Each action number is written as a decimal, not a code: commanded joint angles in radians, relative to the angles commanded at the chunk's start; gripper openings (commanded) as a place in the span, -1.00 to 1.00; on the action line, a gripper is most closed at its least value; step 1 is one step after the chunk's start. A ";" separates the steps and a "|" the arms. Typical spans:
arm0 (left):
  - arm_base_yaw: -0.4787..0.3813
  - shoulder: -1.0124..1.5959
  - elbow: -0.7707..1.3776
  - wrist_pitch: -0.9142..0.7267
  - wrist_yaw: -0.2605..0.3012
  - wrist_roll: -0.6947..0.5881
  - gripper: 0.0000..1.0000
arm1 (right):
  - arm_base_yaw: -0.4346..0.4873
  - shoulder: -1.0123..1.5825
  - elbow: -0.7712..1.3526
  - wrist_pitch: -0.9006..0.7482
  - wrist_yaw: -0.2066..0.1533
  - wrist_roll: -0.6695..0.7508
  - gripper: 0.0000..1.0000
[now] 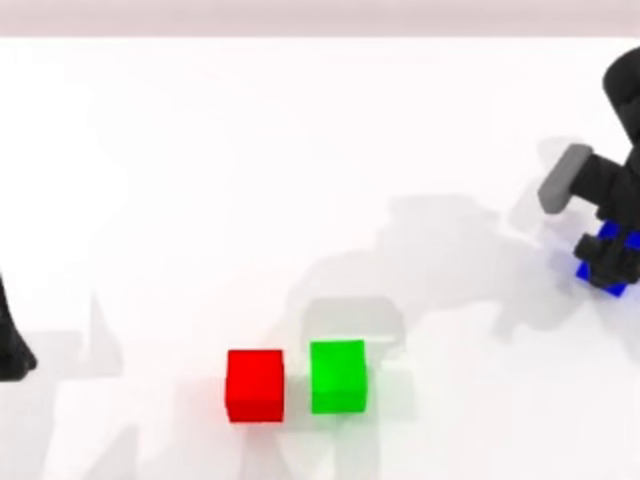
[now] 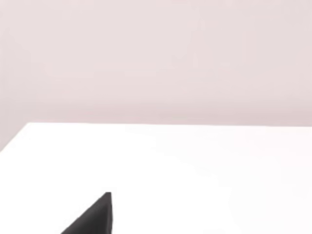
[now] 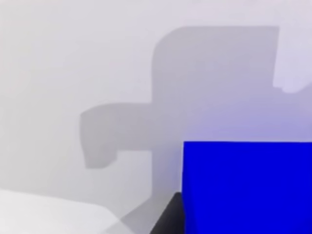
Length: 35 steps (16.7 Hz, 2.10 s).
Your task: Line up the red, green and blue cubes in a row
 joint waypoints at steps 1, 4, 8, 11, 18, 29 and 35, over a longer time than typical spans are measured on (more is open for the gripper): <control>0.000 0.000 0.000 0.000 0.000 0.000 1.00 | 0.000 0.000 0.000 0.000 0.000 0.000 -1.00; 0.000 0.000 0.000 0.000 0.000 0.000 1.00 | 0.000 0.000 0.000 0.000 0.000 0.000 -1.00; 0.000 0.000 0.000 0.000 0.000 0.000 1.00 | 0.000 0.000 0.000 0.000 0.000 0.000 -1.00; 0.000 0.000 0.000 0.000 0.000 0.000 1.00 | -0.001 -0.009 0.013 -0.021 0.001 0.001 -1.00; 0.000 0.000 0.000 0.000 0.000 0.000 1.00 | 0.006 -0.087 0.150 -0.240 0.000 -0.001 -1.00; 0.000 0.000 0.000 0.000 0.000 0.000 1.00 | 0.206 -0.159 0.086 -0.251 -0.002 -0.004 -1.00; 0.000 0.000 0.000 0.000 0.000 0.000 1.00 | 0.534 -0.271 -0.028 -0.254 -0.006 -0.013 -1.00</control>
